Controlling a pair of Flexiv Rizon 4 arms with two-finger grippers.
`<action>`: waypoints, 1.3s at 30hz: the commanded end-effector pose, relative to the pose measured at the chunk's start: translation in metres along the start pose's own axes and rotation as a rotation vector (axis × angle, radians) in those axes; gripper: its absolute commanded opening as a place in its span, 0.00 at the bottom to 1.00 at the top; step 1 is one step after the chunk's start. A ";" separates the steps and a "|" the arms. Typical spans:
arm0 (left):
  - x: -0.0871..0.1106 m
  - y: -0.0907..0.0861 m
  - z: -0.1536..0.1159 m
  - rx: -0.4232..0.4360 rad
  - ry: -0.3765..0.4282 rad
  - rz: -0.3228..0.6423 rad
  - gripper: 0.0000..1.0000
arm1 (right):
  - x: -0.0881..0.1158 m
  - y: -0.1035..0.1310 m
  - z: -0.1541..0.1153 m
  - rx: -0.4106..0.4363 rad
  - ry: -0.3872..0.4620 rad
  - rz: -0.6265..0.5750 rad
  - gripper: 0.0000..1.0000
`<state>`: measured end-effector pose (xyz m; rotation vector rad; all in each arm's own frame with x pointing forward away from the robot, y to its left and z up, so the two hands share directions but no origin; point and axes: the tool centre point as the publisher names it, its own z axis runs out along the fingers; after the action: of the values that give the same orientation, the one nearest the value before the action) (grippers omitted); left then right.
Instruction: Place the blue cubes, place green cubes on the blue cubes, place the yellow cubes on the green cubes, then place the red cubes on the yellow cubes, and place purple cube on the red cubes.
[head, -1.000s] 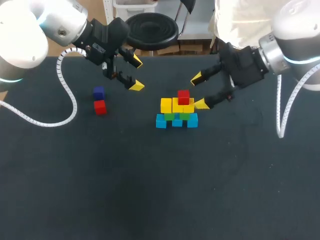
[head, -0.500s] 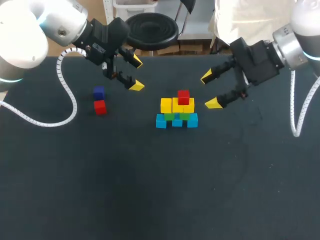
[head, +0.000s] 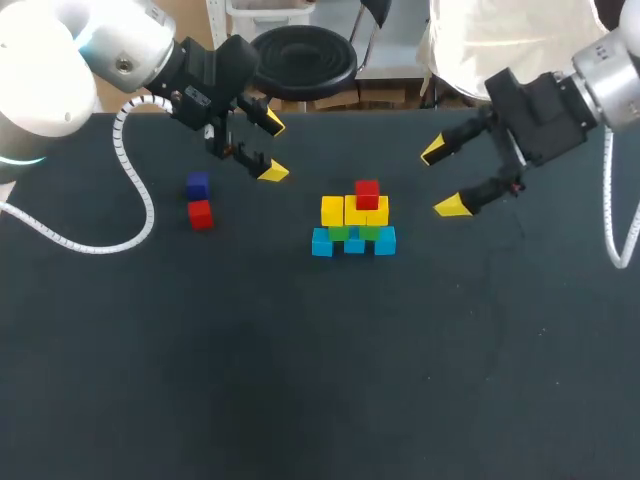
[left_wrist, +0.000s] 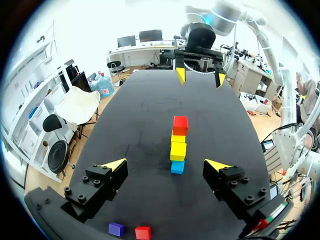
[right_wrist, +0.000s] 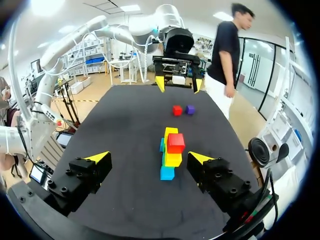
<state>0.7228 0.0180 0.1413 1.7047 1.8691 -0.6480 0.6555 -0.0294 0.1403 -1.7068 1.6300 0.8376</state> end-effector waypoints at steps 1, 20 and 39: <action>0.001 0.001 0.000 0.002 -0.004 0.003 1.00 | 0.000 0.008 -0.008 0.012 0.003 -0.002 1.00; 0.001 0.001 0.000 0.002 -0.004 0.003 1.00 | -0.001 0.012 -0.011 0.014 0.003 -0.006 1.00; 0.062 -0.009 -0.016 -0.010 0.046 -0.085 1.00 | -0.001 0.012 -0.011 0.014 0.003 -0.006 1.00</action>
<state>0.7123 0.0698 0.1133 1.6515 1.9801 -0.6408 0.6443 -0.0382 0.1478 -1.7047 1.6276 0.8211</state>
